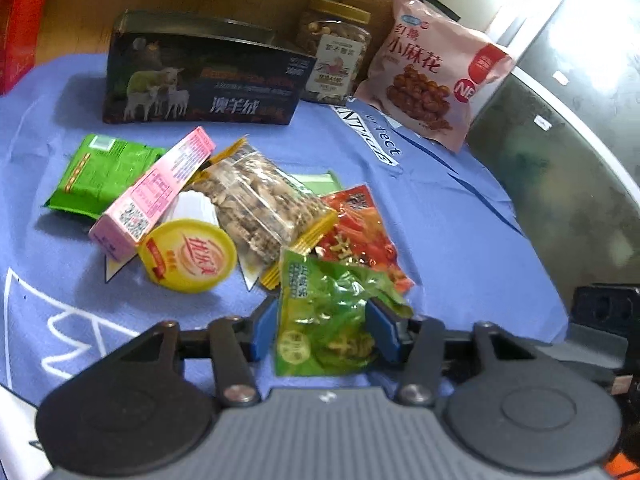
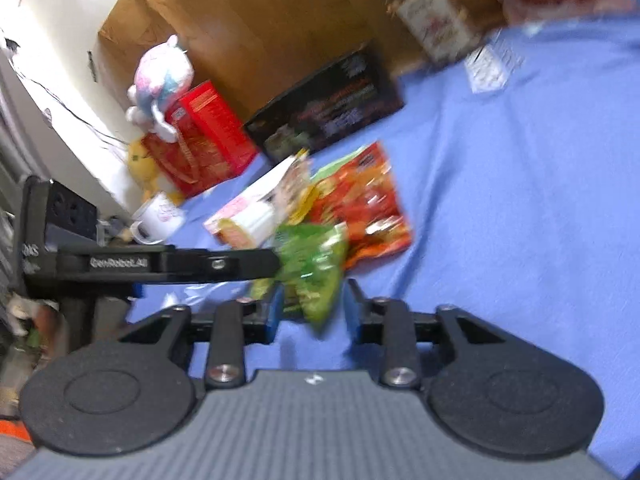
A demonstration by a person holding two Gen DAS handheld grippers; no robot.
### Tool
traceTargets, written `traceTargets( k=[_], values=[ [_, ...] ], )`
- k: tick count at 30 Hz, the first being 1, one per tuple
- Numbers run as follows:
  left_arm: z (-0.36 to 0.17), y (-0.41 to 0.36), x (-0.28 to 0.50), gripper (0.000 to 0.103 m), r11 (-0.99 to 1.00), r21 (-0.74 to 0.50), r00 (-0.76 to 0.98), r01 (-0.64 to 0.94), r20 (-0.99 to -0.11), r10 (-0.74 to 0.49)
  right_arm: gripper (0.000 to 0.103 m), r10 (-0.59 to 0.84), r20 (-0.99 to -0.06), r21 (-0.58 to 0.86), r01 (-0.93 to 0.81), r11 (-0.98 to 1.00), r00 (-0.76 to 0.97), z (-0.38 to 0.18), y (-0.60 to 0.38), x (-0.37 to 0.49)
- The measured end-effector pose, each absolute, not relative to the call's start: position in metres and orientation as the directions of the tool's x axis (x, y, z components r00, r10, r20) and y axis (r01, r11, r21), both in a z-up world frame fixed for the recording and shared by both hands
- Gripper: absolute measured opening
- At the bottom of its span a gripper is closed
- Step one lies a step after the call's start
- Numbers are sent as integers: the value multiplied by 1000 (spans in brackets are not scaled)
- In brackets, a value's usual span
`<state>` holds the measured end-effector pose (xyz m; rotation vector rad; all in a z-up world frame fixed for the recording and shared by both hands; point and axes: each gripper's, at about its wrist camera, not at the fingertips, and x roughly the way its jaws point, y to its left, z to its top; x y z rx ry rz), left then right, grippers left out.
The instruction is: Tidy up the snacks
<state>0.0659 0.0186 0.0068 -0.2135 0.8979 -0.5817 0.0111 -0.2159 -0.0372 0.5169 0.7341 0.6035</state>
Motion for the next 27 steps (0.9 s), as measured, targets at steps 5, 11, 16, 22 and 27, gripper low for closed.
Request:
traceTargets(
  k=[5, 11, 16, 22, 27],
  values=[
    [12, 22, 66, 28, 812, -455, 476, 366, -659, -583, 15, 658, -441, 613, -330, 718, 611, -29, -214, 8],
    [41, 24, 73, 28, 760, -498, 489, 417, -582, -649, 15, 701, -362, 638, -384, 667, 614, -5, -210, 20],
    [73, 35, 95, 29, 773, -469, 564, 427, -529, -633, 15, 717, -297, 645, -421, 637, 630, 19, -205, 55],
    [77, 76, 109, 48, 796, -511, 622, 325, -518, -587, 14, 705, -256, 689, -387, 613, 661, 31, -215, 84],
    [47, 74, 107, 49, 757, -585, 538, 290, -555, -635, 14, 695, -248, 747, -323, 581, 675, 16, -231, 86]
  ],
)
